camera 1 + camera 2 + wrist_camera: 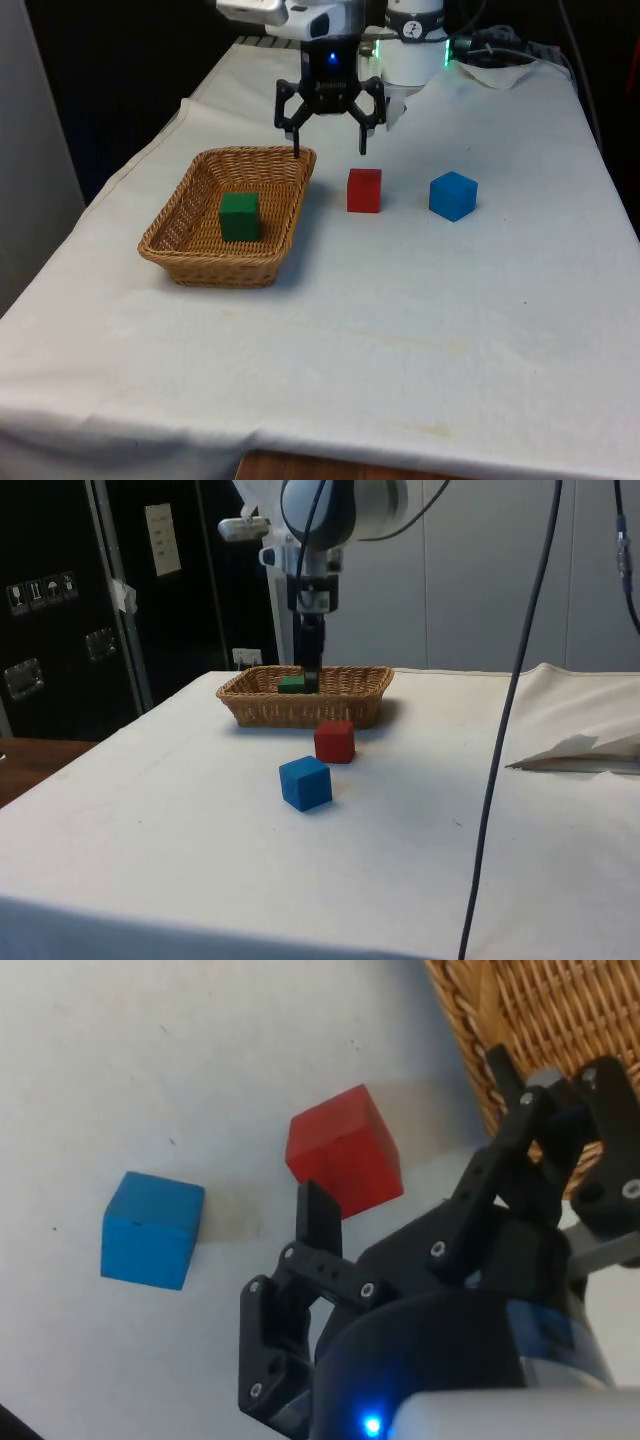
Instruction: Pick up exactly two blocks and place them into the basket.
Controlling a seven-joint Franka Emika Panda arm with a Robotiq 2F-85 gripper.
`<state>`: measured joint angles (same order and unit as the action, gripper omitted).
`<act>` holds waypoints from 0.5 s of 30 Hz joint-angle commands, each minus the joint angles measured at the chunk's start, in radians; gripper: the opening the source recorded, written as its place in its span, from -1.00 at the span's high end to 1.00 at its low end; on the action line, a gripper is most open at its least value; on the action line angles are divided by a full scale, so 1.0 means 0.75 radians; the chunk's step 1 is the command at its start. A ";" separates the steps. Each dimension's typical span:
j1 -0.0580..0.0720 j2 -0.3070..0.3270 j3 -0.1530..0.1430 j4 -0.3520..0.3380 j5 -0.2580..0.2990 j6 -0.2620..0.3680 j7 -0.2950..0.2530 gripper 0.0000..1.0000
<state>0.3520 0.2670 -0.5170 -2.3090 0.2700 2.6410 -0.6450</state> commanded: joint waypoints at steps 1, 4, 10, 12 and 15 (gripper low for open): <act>0.000 0.005 0.004 -0.009 0.016 0.021 0.012 -1.00; 0.000 0.011 0.005 -0.011 0.019 0.021 0.029 -1.00; 0.001 0.003 0.008 -0.033 0.019 0.016 0.089 -1.00; 0.000 0.011 0.007 -0.024 0.007 0.000 0.097 -1.00; 0.008 -0.021 0.008 -0.055 0.008 0.017 0.123 -1.00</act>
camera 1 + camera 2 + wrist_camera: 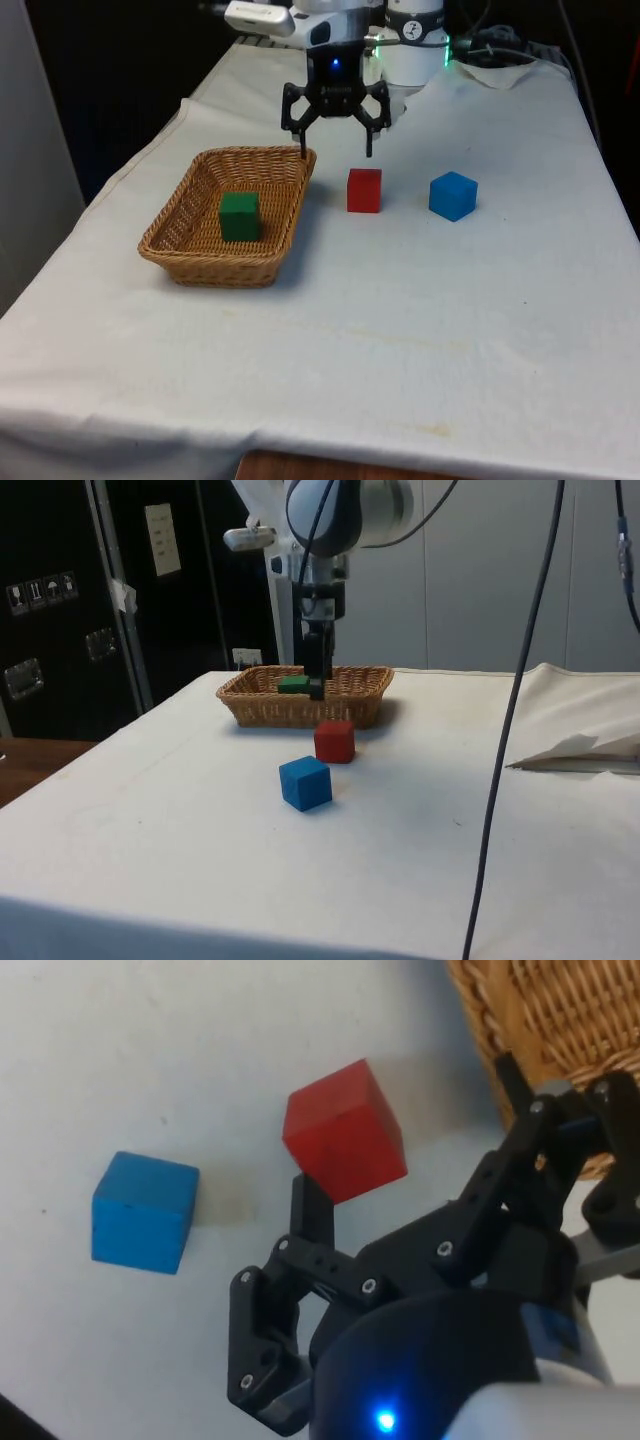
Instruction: Pick up exactly two blocks and place them into the basket.
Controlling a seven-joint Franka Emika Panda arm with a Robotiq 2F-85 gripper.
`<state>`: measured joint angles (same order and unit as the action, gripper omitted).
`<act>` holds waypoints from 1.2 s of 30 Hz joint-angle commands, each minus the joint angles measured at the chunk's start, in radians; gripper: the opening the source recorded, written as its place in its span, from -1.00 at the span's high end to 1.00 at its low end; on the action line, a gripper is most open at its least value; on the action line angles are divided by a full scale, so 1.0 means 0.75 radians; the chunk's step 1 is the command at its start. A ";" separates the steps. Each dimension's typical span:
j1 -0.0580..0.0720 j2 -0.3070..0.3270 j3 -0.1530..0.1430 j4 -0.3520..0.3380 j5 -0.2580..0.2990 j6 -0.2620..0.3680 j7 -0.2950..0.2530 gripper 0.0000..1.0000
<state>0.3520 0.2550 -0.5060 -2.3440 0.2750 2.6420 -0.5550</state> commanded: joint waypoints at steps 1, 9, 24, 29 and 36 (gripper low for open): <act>0.012 -0.023 -0.004 -0.020 -0.008 0.019 0.017 -1.00; 0.016 -0.036 0.027 -0.037 -0.027 0.024 0.059 -1.00; 0.003 -0.073 0.060 -0.095 0.008 0.019 0.144 -1.00; 0.003 -0.065 0.065 -0.105 0.019 0.017 0.187 -1.00; 0.003 -0.039 0.085 -0.101 0.027 0.015 0.244 -1.00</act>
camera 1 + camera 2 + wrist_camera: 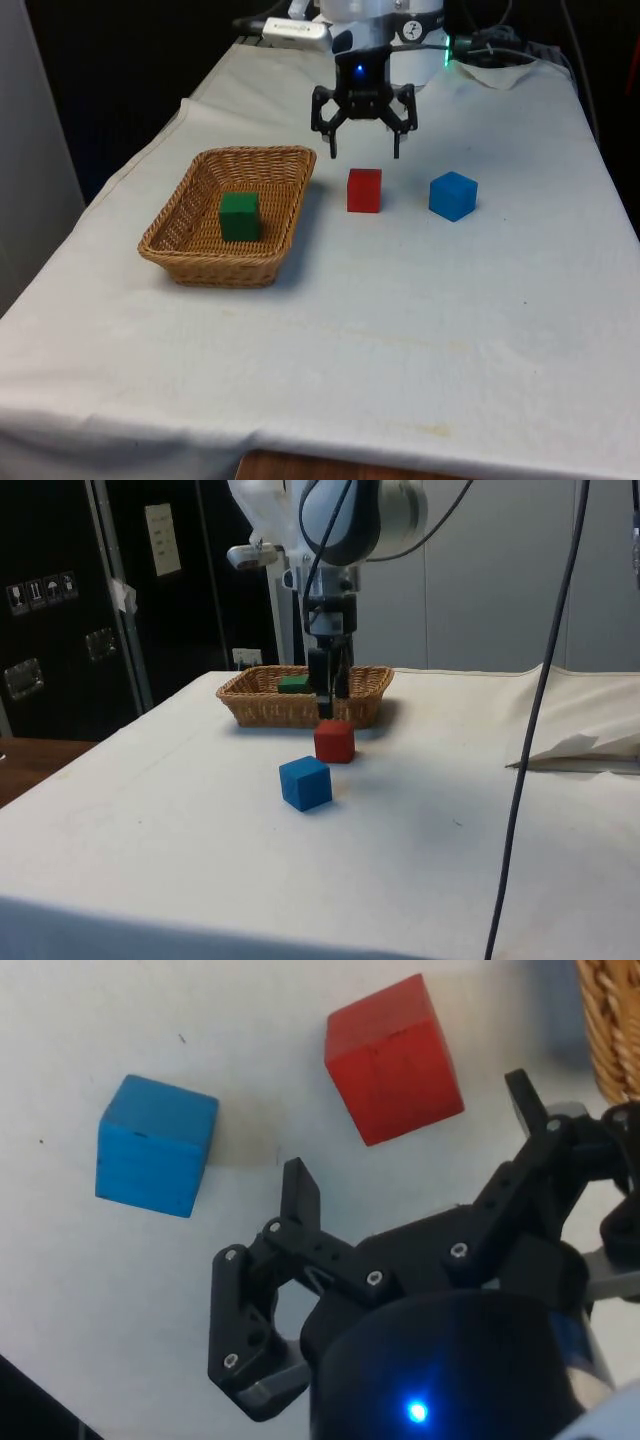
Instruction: Pick up exactly two blocks and place them into the basket.
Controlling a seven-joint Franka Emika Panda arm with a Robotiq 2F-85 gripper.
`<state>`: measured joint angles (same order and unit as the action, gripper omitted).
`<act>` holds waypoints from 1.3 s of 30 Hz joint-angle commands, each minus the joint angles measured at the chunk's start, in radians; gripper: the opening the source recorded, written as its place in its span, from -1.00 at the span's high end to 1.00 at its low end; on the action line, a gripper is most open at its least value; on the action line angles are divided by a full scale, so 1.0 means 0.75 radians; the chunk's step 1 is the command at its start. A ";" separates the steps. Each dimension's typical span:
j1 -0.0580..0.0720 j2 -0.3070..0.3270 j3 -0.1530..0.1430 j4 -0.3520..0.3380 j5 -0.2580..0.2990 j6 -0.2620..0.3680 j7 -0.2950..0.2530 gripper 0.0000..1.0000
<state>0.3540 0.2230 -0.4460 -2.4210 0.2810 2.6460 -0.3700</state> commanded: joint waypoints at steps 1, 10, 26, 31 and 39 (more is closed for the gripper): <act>0.000 0.008 0.009 0.003 0.020 0.009 0.005 -1.00; 0.003 0.040 0.056 0.020 0.013 0.011 0.076 -1.00; -0.009 0.152 0.060 0.075 0.012 0.035 0.084 -1.00; -0.012 0.161 0.059 0.077 0.012 0.028 0.085 -0.96; -0.009 0.173 0.056 0.080 0.009 0.044 0.093 0.84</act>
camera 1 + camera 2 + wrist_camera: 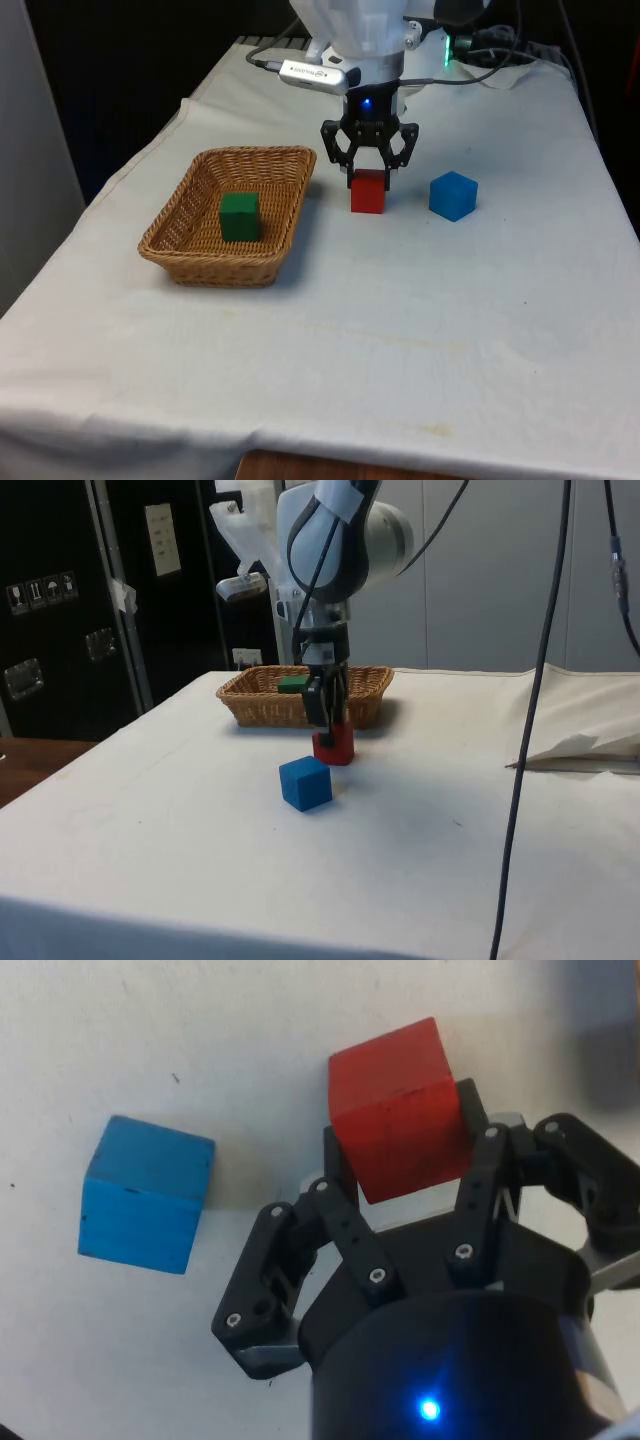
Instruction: Pick up exactly two blocks and place them into the basket.
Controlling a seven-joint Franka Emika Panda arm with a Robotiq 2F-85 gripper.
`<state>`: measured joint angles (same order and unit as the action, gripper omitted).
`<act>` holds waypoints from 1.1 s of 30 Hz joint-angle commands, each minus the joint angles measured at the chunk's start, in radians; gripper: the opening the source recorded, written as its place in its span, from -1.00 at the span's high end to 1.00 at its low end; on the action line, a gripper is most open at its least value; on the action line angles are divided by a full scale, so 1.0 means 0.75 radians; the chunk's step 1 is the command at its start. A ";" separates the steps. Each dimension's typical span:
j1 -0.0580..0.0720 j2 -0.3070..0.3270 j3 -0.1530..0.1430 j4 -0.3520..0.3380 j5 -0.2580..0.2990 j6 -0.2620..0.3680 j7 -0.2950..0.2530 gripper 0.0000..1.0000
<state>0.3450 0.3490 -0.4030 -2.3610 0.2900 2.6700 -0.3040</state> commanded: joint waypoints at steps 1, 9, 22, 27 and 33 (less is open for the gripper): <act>0.003 0.007 -0.001 0.000 -0.003 0.012 0.005 1.00; 0.000 0.000 0.000 0.000 0.000 0.000 0.000 0.99; 0.009 -0.131 -0.052 -0.024 -0.060 -0.063 0.028 0.99; 0.004 -0.172 -0.071 -0.016 -0.084 -0.095 0.025 0.99; -0.001 -0.192 -0.103 0.007 -0.113 -0.117 0.013 0.99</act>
<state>0.3440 0.2050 -0.4750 -2.3580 0.2220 2.5900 -0.3030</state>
